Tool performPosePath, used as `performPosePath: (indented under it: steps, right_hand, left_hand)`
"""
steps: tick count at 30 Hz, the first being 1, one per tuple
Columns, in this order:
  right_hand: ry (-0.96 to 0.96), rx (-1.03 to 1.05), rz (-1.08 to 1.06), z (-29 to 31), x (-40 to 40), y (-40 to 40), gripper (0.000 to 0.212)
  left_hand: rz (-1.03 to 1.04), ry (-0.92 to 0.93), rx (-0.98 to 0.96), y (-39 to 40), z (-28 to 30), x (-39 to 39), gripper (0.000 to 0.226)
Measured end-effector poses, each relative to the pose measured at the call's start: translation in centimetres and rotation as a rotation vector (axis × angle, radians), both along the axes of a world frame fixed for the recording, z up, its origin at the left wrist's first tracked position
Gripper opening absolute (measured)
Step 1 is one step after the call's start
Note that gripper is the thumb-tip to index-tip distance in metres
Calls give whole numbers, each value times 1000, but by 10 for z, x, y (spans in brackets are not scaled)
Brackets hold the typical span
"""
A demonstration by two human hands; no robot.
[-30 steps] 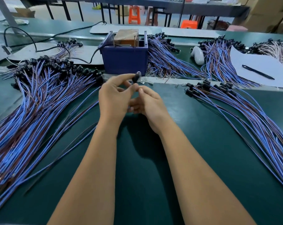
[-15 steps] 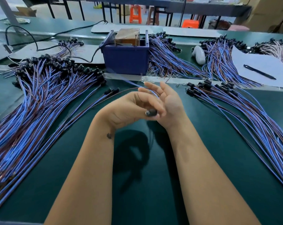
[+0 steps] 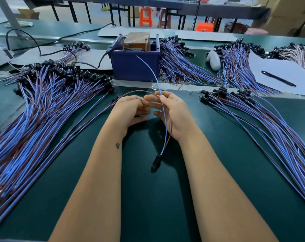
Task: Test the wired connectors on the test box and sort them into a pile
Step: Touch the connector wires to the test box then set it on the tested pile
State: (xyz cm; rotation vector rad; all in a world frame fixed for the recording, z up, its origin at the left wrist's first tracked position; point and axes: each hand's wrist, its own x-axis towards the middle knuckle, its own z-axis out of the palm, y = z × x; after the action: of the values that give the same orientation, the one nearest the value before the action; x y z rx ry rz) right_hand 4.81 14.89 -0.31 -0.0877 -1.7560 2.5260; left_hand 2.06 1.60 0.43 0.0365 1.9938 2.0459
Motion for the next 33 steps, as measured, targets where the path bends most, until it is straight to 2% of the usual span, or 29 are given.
performPosePath:
  steps: [4,11,17,27,33]
  right_hand:
    - [-1,159,-79,-1,1,-5,16]
    - [37,433,-90,-6,2,-20,19]
    - [31,461,-175,-12,-2,-20,16]
    - [9,488,-329,-10,0,-16,15]
    - [0,523,-364,-7,2,-14,15]
  left_hand:
    - [185,42,-2,8,-4,-7,28]
    - [193,215,40,15,-10,-5,29]
    - [126,191,48,14,-9,-3,27]
    - [299,187,-12,8,-16,-10,24]
    - [321,202,-93,5,-16,-11,27]
